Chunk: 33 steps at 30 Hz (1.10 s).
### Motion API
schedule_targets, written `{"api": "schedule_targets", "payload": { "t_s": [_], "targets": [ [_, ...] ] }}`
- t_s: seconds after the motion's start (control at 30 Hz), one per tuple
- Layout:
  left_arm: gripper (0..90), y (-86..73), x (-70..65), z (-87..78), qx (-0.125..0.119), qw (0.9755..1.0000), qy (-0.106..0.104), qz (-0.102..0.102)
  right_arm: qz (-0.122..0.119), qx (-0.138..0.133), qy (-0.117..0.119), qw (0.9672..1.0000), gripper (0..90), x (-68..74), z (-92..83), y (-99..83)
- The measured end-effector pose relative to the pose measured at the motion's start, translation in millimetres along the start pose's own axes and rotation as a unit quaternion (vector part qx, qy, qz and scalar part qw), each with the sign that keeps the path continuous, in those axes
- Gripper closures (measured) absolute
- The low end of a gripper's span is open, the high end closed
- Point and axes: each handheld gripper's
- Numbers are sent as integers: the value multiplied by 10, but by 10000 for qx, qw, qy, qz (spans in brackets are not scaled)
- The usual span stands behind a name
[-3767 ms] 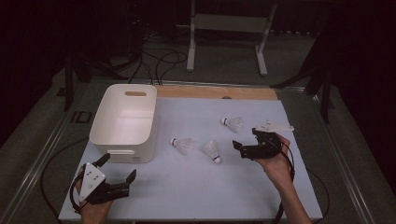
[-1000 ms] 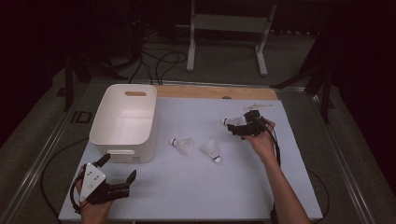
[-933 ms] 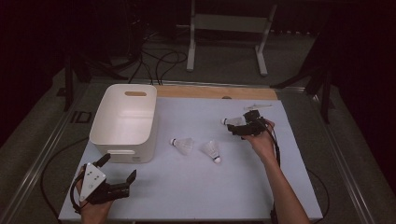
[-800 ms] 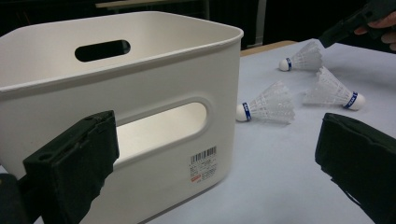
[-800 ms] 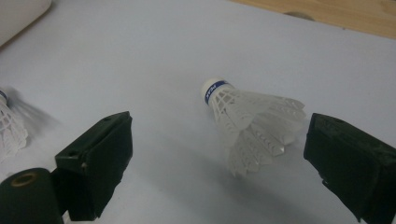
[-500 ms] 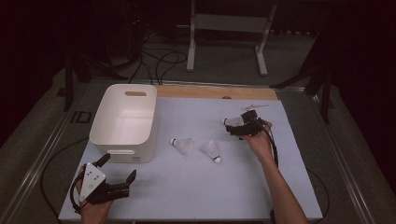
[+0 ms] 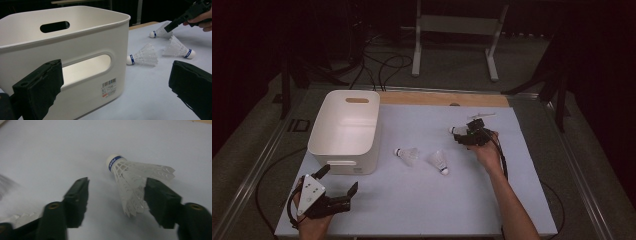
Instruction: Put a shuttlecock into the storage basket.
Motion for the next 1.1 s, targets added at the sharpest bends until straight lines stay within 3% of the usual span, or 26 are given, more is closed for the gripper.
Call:
{"api": "schedule_targets", "payload": {
  "t_s": [0.07,0.3,0.73,0.87,1.1],
  "targets": [
    [1,0,0,0,-3,10000,-5,-3,6,10,-3,10000,427,1,6,-1],
    [1,-2,1,1,5,10000,-2,-2,-27,95,-134,9999,604,42,60,-14],
    [2,0,0,-4,11,10000,8,22,-171,-75,-235,9995,857,104,58,-10],
    [2,0,-2,-3,11,10000,11,21,-257,-103,-194,9994,889,138,52,-5],
    [3,0,2,-9,18,10000,14,23,-655,-124,-142,9977,897,242,-29,9]
  ]
}}
Point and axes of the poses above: each handheld gripper's, and its own axes: z roughly forward along the jaws, y roughly out of its top, x roughly to its left, and after that the axes turned 7 degrees about -y, right-handed
